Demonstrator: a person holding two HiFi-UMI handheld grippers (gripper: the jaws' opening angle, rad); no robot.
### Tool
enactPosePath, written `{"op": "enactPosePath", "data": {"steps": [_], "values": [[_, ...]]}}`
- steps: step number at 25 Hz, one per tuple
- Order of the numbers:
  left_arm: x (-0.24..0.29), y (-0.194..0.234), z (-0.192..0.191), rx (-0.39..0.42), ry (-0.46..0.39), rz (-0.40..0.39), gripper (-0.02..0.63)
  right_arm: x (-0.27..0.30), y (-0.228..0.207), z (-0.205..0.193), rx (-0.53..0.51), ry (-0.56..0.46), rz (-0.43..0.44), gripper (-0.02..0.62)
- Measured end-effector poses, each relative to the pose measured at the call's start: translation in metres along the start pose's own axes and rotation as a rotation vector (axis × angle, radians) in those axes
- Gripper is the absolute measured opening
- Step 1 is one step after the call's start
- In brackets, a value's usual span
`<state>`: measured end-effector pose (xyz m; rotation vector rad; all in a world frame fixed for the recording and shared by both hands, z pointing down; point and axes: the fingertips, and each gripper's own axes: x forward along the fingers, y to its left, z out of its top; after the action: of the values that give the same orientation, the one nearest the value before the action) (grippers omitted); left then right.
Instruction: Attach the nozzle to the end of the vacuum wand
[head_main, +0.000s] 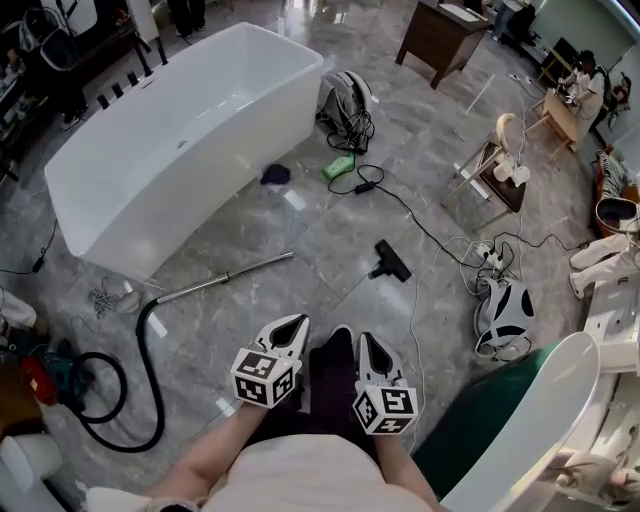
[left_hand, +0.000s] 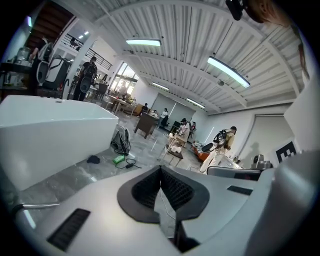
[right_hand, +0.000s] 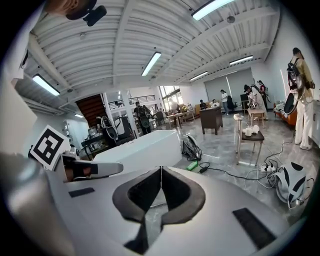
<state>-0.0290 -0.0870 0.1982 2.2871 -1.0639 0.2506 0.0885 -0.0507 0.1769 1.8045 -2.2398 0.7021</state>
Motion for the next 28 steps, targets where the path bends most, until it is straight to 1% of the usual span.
{"op": "enactPosePath", "data": {"steps": [6,12,19,23,25,28], "values": [[0.041,-0.015,0.018,0.010,-0.008,-0.026,0.009,0.026,-0.045,0.030,0.004,-0.022,0.003,0.015],[0.088,-0.025,0.040,0.017,-0.037,-0.010,0.009,0.055,-0.084,0.056,-0.009,-0.025,0.055,0.015],[0.137,-0.029,0.061,0.039,-0.074,0.031,0.009,0.086,-0.123,0.086,0.014,-0.064,0.118,0.015],[0.164,-0.040,0.070,0.032,-0.110,0.010,0.009,0.096,-0.143,0.103,0.006,-0.088,0.143,0.015],[0.175,-0.050,0.073,0.060,-0.104,-0.001,0.009,0.098,-0.156,0.106,0.026,-0.089,0.137,0.015],[0.185,-0.061,0.071,0.138,-0.065,-0.004,0.009,0.102,-0.169,0.101,0.071,-0.084,0.136,0.015]]}}
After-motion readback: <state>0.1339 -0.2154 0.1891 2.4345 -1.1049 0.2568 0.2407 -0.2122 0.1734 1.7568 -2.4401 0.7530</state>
